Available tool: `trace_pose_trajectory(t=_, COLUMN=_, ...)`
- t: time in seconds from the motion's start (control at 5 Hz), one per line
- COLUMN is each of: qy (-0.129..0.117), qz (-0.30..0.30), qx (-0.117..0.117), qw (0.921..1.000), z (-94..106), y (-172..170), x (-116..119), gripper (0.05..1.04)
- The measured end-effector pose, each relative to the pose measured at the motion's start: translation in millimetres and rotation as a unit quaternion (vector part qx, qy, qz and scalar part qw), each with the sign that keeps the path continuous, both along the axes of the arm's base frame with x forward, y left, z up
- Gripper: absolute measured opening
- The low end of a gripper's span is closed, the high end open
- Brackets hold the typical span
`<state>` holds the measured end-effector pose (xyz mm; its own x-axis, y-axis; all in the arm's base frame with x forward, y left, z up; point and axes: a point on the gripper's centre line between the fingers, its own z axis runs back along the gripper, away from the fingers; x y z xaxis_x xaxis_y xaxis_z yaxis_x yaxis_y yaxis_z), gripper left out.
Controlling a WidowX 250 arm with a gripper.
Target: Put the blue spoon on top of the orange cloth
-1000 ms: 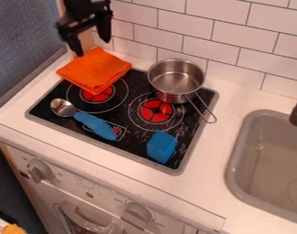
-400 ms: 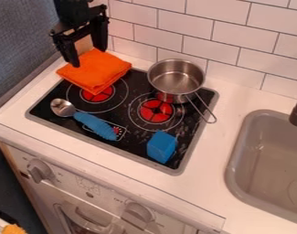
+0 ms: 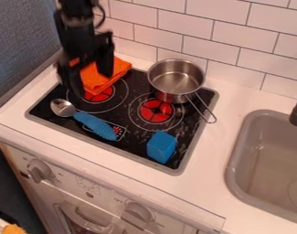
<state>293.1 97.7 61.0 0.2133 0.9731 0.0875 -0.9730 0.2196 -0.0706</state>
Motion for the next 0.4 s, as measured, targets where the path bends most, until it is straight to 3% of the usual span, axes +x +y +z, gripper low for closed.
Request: trace_pose_trajectory(t=0.4, qy=-0.029, qz=0.024, qx=-0.017, qw=0.9991, z=-34.8, y=-4, x=-8, gripper=1.001)
